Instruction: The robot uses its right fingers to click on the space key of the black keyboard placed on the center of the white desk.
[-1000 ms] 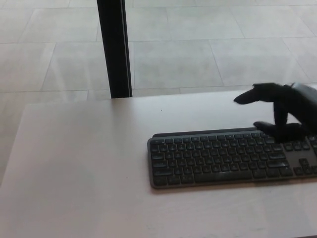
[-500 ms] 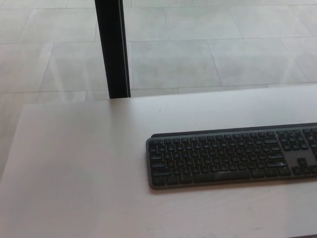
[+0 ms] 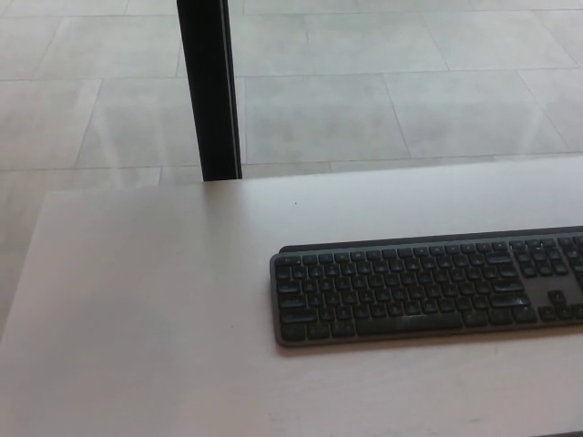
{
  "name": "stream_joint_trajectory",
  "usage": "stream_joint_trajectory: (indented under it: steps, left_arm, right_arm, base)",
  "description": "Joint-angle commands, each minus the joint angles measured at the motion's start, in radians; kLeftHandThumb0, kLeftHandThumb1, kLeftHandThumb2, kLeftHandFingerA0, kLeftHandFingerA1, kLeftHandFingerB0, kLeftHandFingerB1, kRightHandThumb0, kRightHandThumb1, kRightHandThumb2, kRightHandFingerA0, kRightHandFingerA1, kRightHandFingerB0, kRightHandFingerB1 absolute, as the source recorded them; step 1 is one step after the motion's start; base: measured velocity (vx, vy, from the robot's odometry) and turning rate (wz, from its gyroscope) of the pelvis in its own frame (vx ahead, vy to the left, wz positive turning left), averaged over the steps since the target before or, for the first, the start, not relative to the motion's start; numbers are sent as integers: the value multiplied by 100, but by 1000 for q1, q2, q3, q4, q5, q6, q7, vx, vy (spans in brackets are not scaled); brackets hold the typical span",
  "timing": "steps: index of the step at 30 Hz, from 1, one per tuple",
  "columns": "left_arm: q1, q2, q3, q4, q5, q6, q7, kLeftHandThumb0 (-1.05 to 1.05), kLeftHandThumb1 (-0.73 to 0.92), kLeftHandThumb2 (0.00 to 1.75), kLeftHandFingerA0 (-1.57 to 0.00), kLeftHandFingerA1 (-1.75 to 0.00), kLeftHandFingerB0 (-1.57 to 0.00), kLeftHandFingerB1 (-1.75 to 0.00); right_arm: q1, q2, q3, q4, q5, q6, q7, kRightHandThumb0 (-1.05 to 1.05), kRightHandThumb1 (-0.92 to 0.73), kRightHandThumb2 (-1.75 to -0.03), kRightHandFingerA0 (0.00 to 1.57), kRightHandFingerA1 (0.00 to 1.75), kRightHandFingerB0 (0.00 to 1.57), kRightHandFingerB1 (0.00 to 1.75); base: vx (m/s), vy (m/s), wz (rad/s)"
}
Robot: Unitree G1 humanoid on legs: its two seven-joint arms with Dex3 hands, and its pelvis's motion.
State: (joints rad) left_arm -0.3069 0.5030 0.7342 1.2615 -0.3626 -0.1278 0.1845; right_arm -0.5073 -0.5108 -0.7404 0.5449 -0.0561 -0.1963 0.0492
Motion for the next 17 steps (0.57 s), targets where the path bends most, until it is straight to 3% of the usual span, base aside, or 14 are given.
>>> stream_joint_trajectory:
  steps: [1, 5, 6, 7, 10, 11, 12, 13, 14, 17]
  left_arm:
    - [32, 20, 14, 9, -28, -25, -15, -43, 51, 55, -80, -78, -74, -59]
    - [36, 21, 9, 9, -24, -18, -22, -46, 51, 55, -79, -80, -73, -60]
    - [38, 22, 7, 9, -22, -17, -25, -47, 51, 55, -79, -79, -73, -60]
    - [39, 24, 5, 9, -20, -15, -30, -48, 52, 56, -78, -81, -74, -60]
    - [32, 27, 8, 10, -25, -4, -30, -48, 53, 56, -78, -76, -65, -56]
    - [31, 27, 10, 11, -28, 1, -32, -50, 51, 56, -79, -77, -62, -56]
    - [31, 29, 10, 11, -28, 6, -29, -53, 51, 58, -79, -76, -60, -55]
    - [32, 29, 10, 11, -28, 8, -31, -51, 57, 57, -75, -73, -63, -58]
    - [34, 28, 10, 10, -28, 5, -41, -51, 59, 57, -73, -74, -64, -59]
    - [41, 24, 13, 7, -32, -6, -53, -51, 60, 58, -72, -77, -64, -60]
  right_arm:
    - [48, 101, -558, 188, 534, 198, -426, -56, -63, -63, 91, 88, 91, 125]
    - [61, 112, -571, 257, 517, 208, -408, -51, -63, -69, 93, 66, 94, 141]
    - [55, 117, -568, 279, 502, 206, -413, -56, -47, -97, 86, 75, 104, 121]
    - [50, 120, -576, 289, 501, 209, -414, -53, -67, -65, 89, 64, 68, 103]
    - [47, 128, -601, 308, 506, 219, -416, -54, -71, -64, 82, 63, 66, 99]
    - [51, 135, -603, 315, 501, 216, -409, -56, -73, -65, 79, 62, 76, 131]
    - [59, 145, -607, 304, 503, 226, -397, -57, -74, -63, 74, 61, 68, 115]
    - [65, 156, -610, 289, 502, 242, -394, -57, -77, -63, 72, 57, 45, 75]
    - [72, 167, -609, 277, 494, 262, -392, -57, -77, -63, 73, 57, 36, 63]
    - [80, 171, -602, 275, 476, 270, -386, -58, -77, -63, 71, 56, 35, 59]
  base:
    - [0, 0, 0]
    - [0, 0, 0]
    - [0, 0, 0]
    - [0, 0, 0]
    - [0, 0, 0]
    - [0, 0, 0]
    - [0, 0, 0]
    - [0, 0, 0]
    - [0, 0, 0]
    - [0, 0, 0]
